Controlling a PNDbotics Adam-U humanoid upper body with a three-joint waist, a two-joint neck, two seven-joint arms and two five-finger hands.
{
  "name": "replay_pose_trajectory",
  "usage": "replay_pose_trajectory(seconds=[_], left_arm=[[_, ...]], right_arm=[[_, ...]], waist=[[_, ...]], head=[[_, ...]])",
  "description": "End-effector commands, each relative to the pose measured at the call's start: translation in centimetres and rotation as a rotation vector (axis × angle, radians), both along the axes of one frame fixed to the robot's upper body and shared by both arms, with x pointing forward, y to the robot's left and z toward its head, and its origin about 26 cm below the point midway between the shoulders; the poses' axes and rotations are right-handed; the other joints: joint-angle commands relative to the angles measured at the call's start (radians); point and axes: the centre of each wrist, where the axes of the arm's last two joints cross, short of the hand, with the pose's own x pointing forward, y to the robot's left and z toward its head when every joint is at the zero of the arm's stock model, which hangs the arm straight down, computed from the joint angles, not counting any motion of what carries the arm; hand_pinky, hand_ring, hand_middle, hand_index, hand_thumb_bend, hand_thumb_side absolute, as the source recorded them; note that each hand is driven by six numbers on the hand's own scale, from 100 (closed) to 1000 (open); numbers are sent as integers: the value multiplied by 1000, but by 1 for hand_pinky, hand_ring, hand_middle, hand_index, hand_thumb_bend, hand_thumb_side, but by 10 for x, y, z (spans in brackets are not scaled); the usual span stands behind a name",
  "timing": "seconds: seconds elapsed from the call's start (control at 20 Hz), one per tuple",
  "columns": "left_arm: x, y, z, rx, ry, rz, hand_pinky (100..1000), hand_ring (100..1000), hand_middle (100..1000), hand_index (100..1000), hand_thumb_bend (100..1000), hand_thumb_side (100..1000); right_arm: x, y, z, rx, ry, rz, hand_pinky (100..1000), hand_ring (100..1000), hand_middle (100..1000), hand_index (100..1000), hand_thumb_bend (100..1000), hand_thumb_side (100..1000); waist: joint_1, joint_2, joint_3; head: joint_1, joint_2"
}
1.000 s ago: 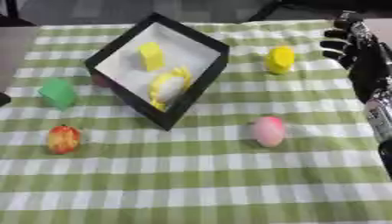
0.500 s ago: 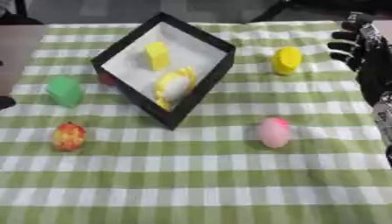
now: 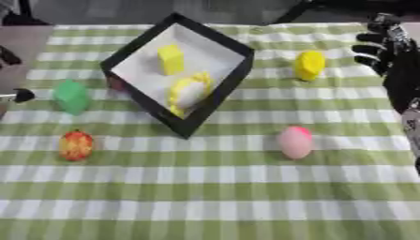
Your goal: Pick up objects on the table and place them in the box.
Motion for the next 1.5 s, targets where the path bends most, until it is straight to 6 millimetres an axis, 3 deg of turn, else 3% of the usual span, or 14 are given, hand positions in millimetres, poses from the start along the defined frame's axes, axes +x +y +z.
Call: replay_pose_trajectory(seconds=[0.05,0.3,0.45,1.1,1.5], left_arm=[[7,5,6,-57,39,75,820,810,804,867,552,639],[17,-4,5,-116,99,131,835,820,805,873,591,631],[21,-12,7,-114,89,162,832,817,794,864,646,543],[44,-30,-9,-28,56,299,826,810,777,843,669,569],[51,-30,-15,-30,125,279,840,823,793,853,769,551]], right_arm=[[1,-4,14,-37,-38,3,839,788,748,856,100,826],[1,-3,15,-38,-38,7,839,788,748,856,100,829],[1,-2,15,-40,-38,7,839,788,748,857,100,830],[2,-2,14,-38,-34,8,839,788,748,857,100,834],[2,-2,13,-37,-31,5,839,788,748,858,100,836]], waist=[[-7,7,-1],[-7,15,-1],[-7,17,-1],[5,21,-5],[11,23,-8]], head=[[-3,-2],[-5,-2],[-5,-2],[13,-2],[12,-2]])
